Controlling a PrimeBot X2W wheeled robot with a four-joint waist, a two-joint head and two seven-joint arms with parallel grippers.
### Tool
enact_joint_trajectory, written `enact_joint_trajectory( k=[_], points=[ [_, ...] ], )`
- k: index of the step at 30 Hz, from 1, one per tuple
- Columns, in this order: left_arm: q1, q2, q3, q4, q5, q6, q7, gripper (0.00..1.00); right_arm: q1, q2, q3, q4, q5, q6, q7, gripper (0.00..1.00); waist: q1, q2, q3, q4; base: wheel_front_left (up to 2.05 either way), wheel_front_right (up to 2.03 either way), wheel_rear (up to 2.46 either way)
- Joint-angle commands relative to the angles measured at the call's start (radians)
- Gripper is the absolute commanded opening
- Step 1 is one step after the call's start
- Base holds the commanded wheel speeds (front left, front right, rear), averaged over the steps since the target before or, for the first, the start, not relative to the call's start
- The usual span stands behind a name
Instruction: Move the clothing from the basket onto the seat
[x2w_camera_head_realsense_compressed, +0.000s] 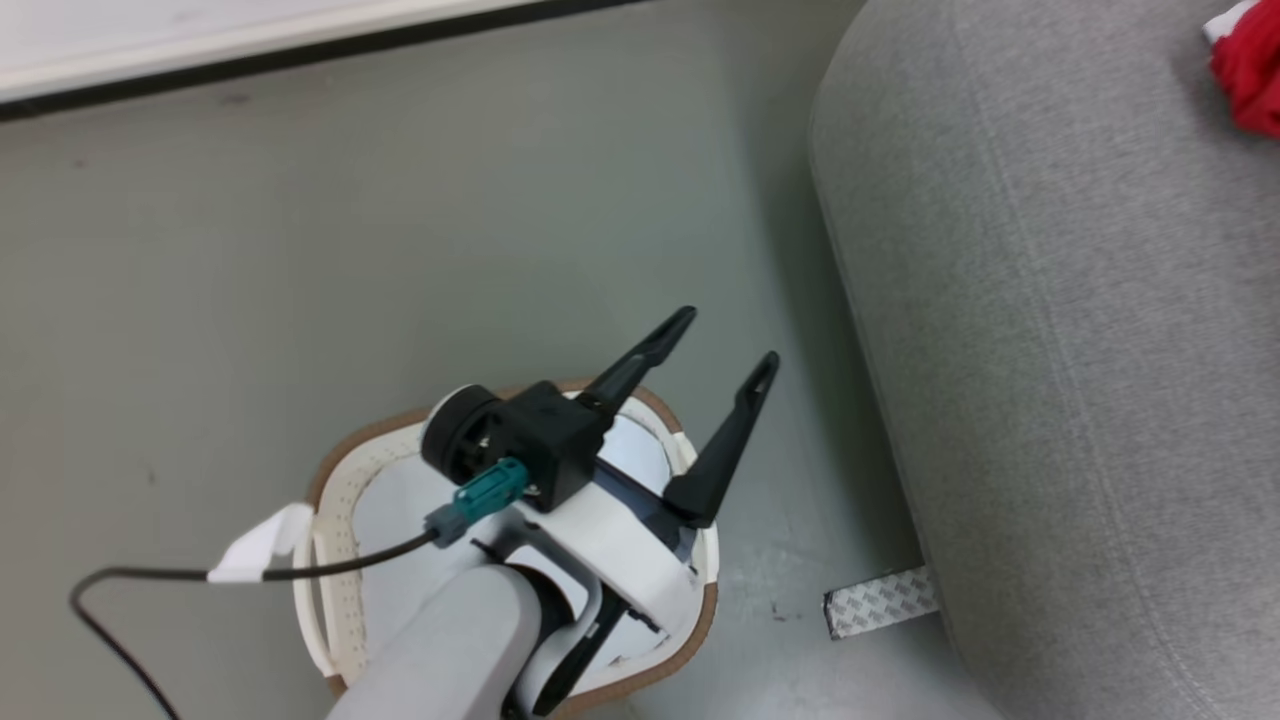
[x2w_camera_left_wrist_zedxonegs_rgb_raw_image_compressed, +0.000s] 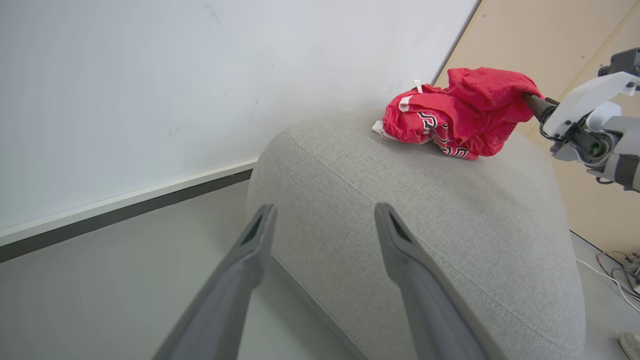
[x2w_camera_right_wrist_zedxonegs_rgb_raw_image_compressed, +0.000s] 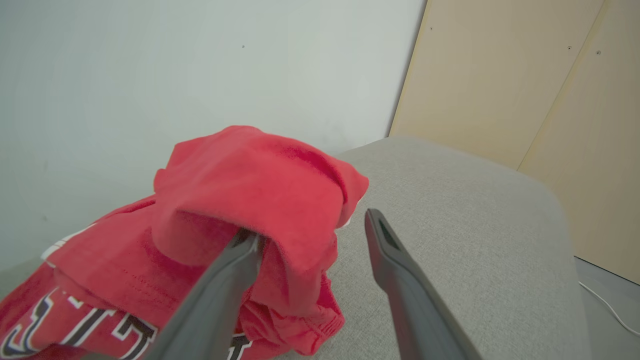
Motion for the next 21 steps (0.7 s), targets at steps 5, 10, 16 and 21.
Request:
enact_joint_trajectory(
  k=[5, 10, 16, 21],
  points=[
    [0.042, 0.016, 0.032, 0.005, -0.028, 0.023, -0.036, 1.0, 0.075, 0.061, 0.07, -0.072, 0.007, -0.003, -0.004, 1.0, -0.0001, 0.0, -0.075, -0.019, 0.0, 0.0, 0.0],
    [0.094, 0.023, 0.066, 0.02, -0.046, 0.057, -0.071, 1.0, 0.187, 0.114, 0.191, -0.162, 0.037, -0.003, -0.004, 1.0, -0.0001, 0.0, -0.154, -0.023, 0.0, 0.0, 0.0],
    [0.177, 0.038, 0.121, 0.051, -0.069, 0.112, -0.125, 1.0, 0.333, 0.155, 0.361, -0.276, 0.127, -0.003, -0.003, 1.0, -0.0001, 0.0, -0.262, -0.004, 0.0, 0.0, 0.0],
    [0.257, 0.05, 0.173, 0.074, -0.094, 0.15, -0.188, 1.0, 0.453, 0.175, 0.5, -0.339, 0.178, -0.003, -0.003, 1.0, -0.0001, 0.0, -0.344, 0.031, 0.0, 0.0, 0.0]
  ],
)
